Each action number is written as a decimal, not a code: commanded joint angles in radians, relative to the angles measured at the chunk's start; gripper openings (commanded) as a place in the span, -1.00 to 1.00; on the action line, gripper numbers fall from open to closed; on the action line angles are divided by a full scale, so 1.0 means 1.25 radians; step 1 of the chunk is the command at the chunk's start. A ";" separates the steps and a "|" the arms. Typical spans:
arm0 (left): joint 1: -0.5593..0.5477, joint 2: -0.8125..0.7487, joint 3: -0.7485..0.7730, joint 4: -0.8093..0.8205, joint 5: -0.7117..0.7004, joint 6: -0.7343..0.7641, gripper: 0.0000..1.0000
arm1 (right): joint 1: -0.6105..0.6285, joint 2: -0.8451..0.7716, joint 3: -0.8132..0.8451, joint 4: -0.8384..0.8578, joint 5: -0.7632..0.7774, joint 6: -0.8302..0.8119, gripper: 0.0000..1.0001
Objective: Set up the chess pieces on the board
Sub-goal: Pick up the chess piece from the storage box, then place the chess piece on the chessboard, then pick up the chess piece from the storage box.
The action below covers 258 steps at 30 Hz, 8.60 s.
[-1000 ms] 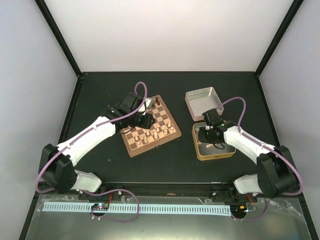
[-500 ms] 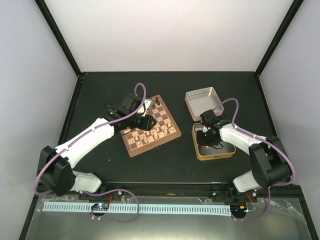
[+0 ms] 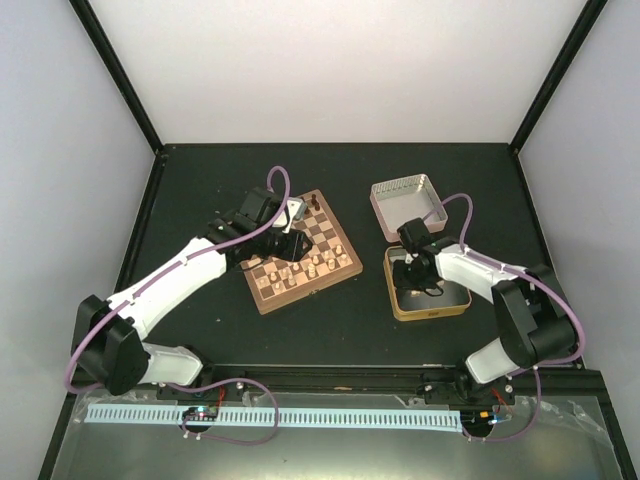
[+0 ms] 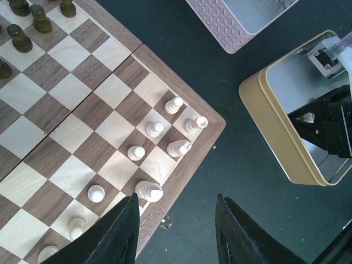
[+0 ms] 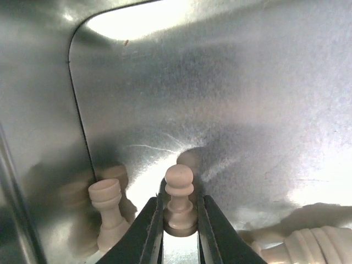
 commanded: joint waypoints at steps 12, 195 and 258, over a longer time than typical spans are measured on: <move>0.002 -0.154 -0.035 0.129 0.066 -0.050 0.06 | 0.003 -0.346 -0.038 0.204 -0.092 -0.089 -0.80; 0.002 0.115 0.027 0.029 -0.235 -0.085 -0.34 | 0.050 -0.360 0.004 0.069 0.164 0.164 0.21; 0.024 -0.385 -0.265 0.243 -0.260 -0.044 0.14 | -0.106 -0.077 -0.064 -0.033 0.075 0.160 -0.37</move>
